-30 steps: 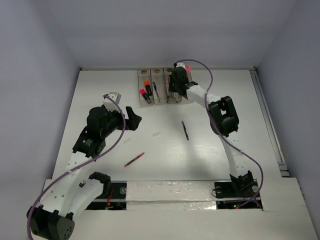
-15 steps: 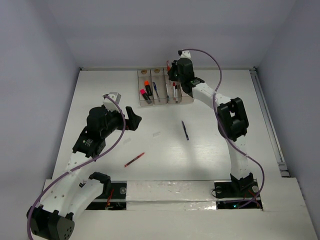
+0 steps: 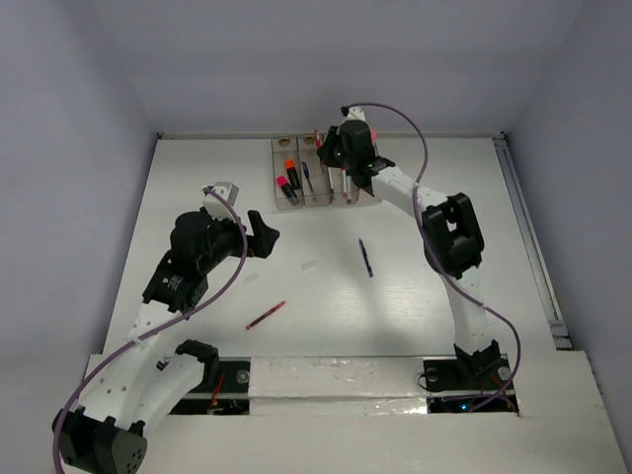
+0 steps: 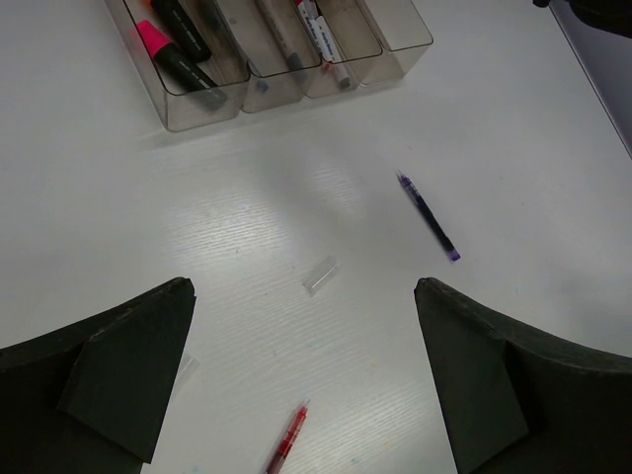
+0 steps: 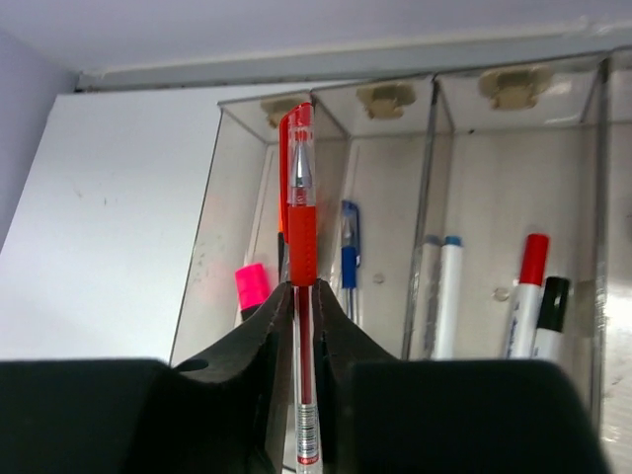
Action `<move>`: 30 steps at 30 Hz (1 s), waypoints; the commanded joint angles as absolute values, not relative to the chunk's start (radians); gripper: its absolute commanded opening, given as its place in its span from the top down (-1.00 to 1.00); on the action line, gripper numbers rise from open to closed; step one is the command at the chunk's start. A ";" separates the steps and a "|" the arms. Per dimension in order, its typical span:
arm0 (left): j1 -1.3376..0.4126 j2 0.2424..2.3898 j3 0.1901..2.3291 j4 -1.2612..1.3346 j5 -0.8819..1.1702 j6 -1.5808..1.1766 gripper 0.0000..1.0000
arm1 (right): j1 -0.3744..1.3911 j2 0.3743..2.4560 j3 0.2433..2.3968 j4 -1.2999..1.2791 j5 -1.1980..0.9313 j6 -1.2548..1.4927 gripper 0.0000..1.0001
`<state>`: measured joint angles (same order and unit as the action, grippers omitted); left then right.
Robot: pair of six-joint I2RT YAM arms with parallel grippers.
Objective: Sort the stationery into containers
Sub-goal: Place the pen in the storage box, then pick up the pen from the center of the board.
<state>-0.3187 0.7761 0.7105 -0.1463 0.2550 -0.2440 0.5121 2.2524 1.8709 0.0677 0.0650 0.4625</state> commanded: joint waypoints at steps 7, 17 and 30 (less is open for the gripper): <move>-0.314 0.752 0.709 -0.100 0.270 -0.242 -0.86 | 0.531 2.264 1.930 0.055 0.046 0.482 0.00; -0.314 0.741 0.710 -0.098 0.273 -0.241 -0.86 | 0.531 2.007 1.576 0.170 0.092 0.431 0.29; -0.305 0.678 0.710 -0.094 0.295 -0.244 -0.85 | 0.615 1.589 1.066 -0.060 0.008 0.393 0.44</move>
<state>-0.3119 0.7105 0.7105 -0.1463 0.2752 -0.2440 0.5671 1.6630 1.1202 0.0353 0.0360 0.4210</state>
